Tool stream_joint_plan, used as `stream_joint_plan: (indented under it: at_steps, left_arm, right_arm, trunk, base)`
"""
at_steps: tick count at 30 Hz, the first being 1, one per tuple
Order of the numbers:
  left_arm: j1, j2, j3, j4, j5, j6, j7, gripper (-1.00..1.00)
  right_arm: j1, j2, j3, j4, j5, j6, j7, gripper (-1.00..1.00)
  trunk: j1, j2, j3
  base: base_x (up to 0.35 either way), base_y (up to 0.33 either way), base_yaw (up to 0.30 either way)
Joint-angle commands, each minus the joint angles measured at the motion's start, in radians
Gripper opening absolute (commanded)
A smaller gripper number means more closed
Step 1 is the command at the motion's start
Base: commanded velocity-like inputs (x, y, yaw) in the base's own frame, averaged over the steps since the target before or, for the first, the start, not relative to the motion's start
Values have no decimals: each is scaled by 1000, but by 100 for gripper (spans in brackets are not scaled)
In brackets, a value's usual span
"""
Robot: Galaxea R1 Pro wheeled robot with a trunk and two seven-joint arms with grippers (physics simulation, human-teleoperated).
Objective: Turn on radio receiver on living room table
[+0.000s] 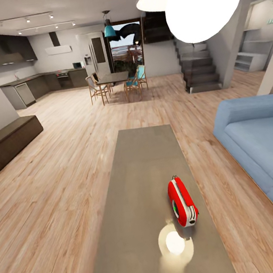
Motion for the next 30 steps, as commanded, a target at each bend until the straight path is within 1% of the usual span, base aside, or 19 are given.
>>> stream_joint_plan:
  at_steps: [1, 5, 8, 11, 13, 19, 30]
  left_arm:
    - [0, 0, 0, 3, 0, 0, 0, -100]
    - [0, -2, 0, 21, 1, -1, 18, -100]
    - [0, -4, 1, 29, 1, -1, 73, -100]
    - [0, -12, 1, 34, 1, -2, 106, -100]
    - [0, -16, 0, 39, 1, -2, 116, -100]
    - [0, -21, 0, 54, 1, -2, 128, -100]
    - [0, -21, -1, 57, 3, 0, 130, -100]
  right_arm:
    - [0, 2, 0, 0, 0, 0, 0, 100]
    - [0, 7, 0, 1, -1, 0, 0, 100]
    - [-1, 8, 0, 1, -1, 0, -1, 100]
    - [0, 8, 0, 1, -1, -1, -1, 100]
    - [-1, 9, 0, 1, -2, -1, -1, 100]
    - [0, 9, 0, 1, -2, -1, -1, 100]
    - [0, 9, 0, 1, -2, -1, -1, 100]
  trunk:
    - [0, 0, 2]
    - [0, 0, 8]
    - [0, 0, 13]
    - [0, 0, 18]
    - [0, 0, 21]
    - [0, 0, 30]
    - [0, 0, 48]
  base:
    - [0, 0, 0]
    - [0, 0, 0]
    - [0, 0, 0]
    - [0, 0, 0]
    - [0, 0, 0]
    - [0, 0, 0]
    - [0, 0, 0]
